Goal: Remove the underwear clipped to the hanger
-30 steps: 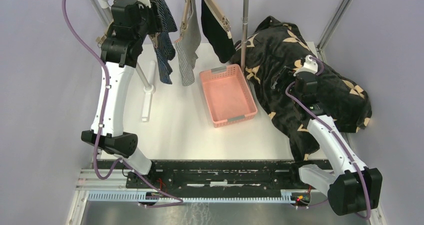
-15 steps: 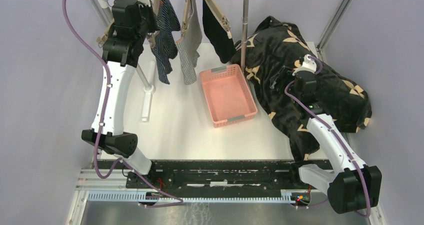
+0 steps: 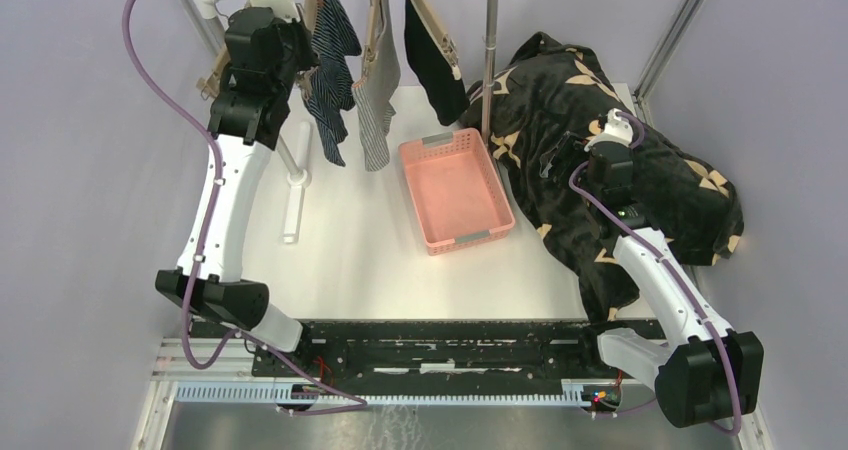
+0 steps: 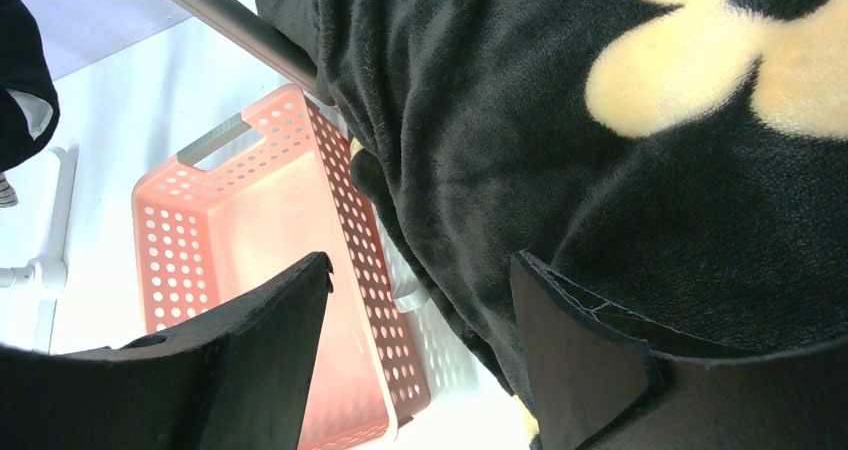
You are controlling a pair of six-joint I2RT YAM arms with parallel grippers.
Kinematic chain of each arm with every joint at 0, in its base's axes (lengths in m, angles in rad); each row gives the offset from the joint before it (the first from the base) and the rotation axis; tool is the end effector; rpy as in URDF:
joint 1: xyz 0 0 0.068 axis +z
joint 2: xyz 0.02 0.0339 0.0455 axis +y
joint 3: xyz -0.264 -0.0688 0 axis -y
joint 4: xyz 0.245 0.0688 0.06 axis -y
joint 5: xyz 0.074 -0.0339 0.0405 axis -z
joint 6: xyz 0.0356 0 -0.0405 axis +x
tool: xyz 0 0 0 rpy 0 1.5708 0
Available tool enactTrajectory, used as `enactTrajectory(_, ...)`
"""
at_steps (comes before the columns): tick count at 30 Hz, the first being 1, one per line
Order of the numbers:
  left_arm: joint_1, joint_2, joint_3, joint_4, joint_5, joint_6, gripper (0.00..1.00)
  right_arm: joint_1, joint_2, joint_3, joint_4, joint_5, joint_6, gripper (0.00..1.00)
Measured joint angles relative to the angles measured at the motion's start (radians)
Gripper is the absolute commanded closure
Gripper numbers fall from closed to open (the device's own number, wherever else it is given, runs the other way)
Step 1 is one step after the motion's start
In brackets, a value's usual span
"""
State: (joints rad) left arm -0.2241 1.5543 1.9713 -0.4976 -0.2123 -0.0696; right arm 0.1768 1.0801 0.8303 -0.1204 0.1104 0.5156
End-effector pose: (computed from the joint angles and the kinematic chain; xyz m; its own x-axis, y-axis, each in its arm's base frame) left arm 0.3174 -0.0646 0.5228 -0.0792 -0.0517 -0.9955 0.0070 0.9986 -0.0524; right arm 0.2466 0.0401 0.3043 -0.3462 0.4360 -0.8307 0.1115 0.8983 0.4250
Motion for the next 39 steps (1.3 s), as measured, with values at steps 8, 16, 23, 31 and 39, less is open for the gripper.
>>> enactTrajectory(8,0.0,-0.069,-0.09,0.118,-0.022,0.0,0.97,0.0,0.001,0.0,0.0,-0.001,-0.004,0.25)
enactTrajectory(16,0.0,-0.139,-0.16,0.232,-0.023,0.001,0.97,0.0,0.02,0.0,0.007,-0.005,-0.009,0.25)
enactTrajectory(23,0.0,-0.281,-0.401,0.296,-0.018,0.001,0.97,0.0,0.033,0.004,0.008,-0.006,-0.016,0.25)
enactTrajectory(31,0.0,-0.478,-0.637,0.275,-0.013,0.0,0.97,0.004,0.078,0.021,0.015,-0.029,-0.02,0.24)
enactTrajectory(39,-0.021,-0.669,-0.925,0.207,0.096,-0.034,0.97,0.005,0.15,0.109,0.014,-0.151,-0.05,0.2)
